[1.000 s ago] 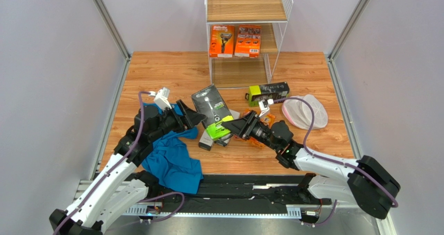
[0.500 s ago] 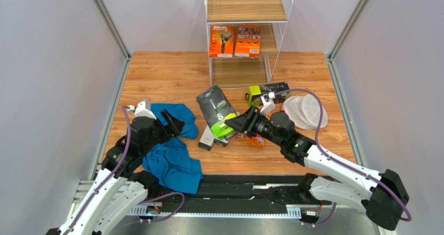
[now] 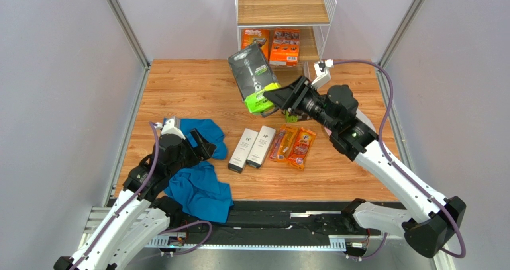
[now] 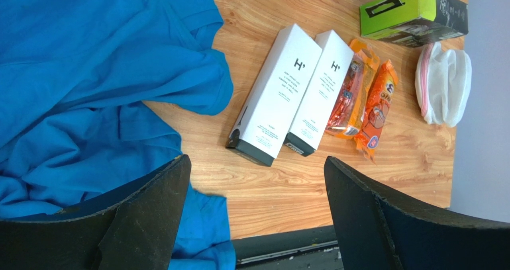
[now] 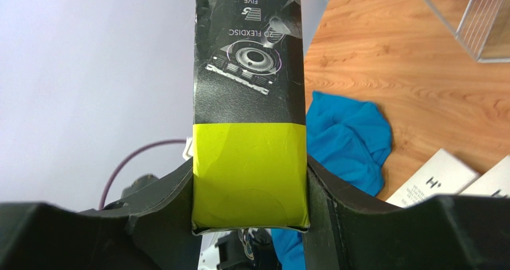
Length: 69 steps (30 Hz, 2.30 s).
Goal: Place and organize the shaving razors onto the shelf
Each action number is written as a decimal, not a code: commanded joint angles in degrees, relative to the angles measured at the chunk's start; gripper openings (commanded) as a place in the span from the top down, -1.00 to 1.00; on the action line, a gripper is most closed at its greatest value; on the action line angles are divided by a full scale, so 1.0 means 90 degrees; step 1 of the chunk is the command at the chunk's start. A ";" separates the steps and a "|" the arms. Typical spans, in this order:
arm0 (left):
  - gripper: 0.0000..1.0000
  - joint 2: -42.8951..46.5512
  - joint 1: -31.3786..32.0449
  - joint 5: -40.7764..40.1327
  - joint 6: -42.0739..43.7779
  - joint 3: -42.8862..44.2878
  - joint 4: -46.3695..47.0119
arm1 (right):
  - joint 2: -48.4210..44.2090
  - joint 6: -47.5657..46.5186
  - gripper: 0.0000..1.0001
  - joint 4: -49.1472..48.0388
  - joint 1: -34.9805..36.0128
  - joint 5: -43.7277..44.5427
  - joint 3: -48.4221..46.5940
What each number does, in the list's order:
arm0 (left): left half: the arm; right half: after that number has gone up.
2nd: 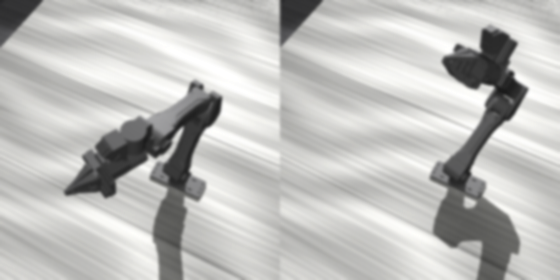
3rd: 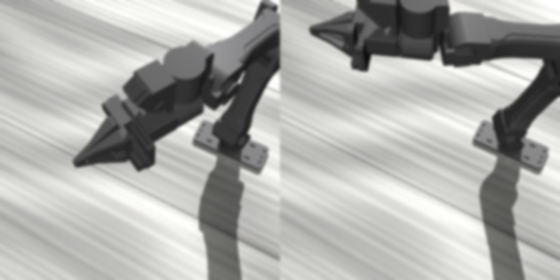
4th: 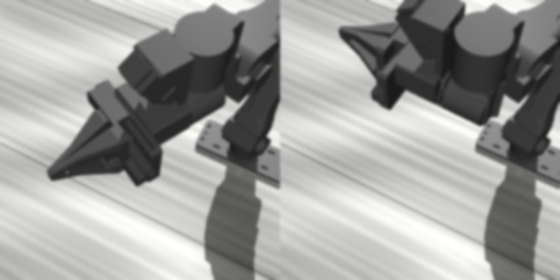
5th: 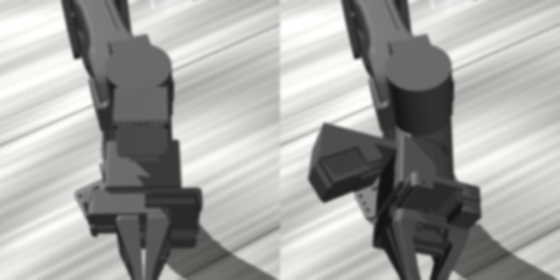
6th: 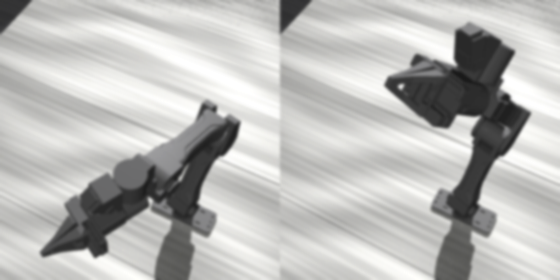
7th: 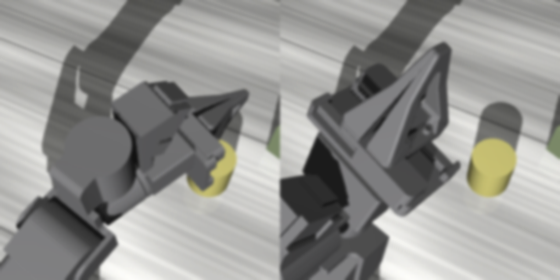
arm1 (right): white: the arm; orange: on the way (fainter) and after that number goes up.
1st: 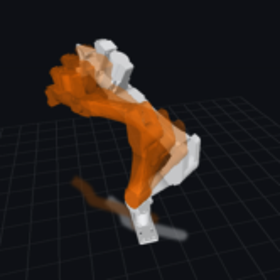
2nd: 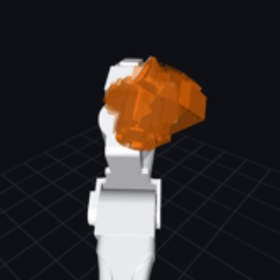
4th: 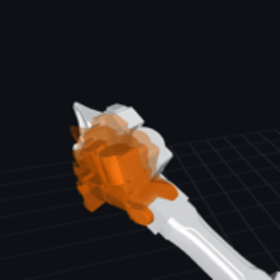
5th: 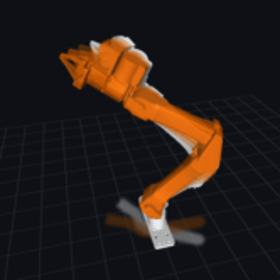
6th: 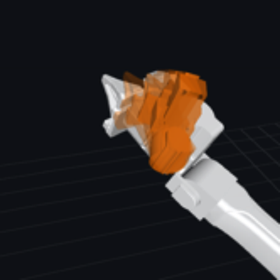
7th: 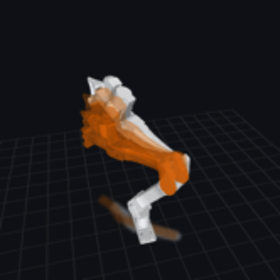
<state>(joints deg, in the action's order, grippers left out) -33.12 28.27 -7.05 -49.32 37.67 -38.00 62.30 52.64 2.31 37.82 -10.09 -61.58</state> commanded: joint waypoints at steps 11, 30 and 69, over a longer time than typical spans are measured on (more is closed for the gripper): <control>-0.81 0.0126 0.0003 0.0305 0.0109 -0.0260 0.0345 | 0.1631 -0.0078 1.00 -0.0344 -0.1058 -0.0354 -0.2902; -0.80 0.0350 0.0013 0.0578 0.0011 -0.0465 0.0355 | 0.4200 0.0566 1.00 0.0095 -0.1653 0.0027 -0.6310; -0.76 0.0536 0.0003 0.0676 0.0031 -0.0602 0.0374 | 0.5744 0.1690 -0.25 0.0603 -0.1703 -0.0481 -0.8030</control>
<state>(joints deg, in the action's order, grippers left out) -28.95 28.27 -1.69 -49.54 32.25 -35.88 115.55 67.31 12.91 22.04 -13.19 -130.56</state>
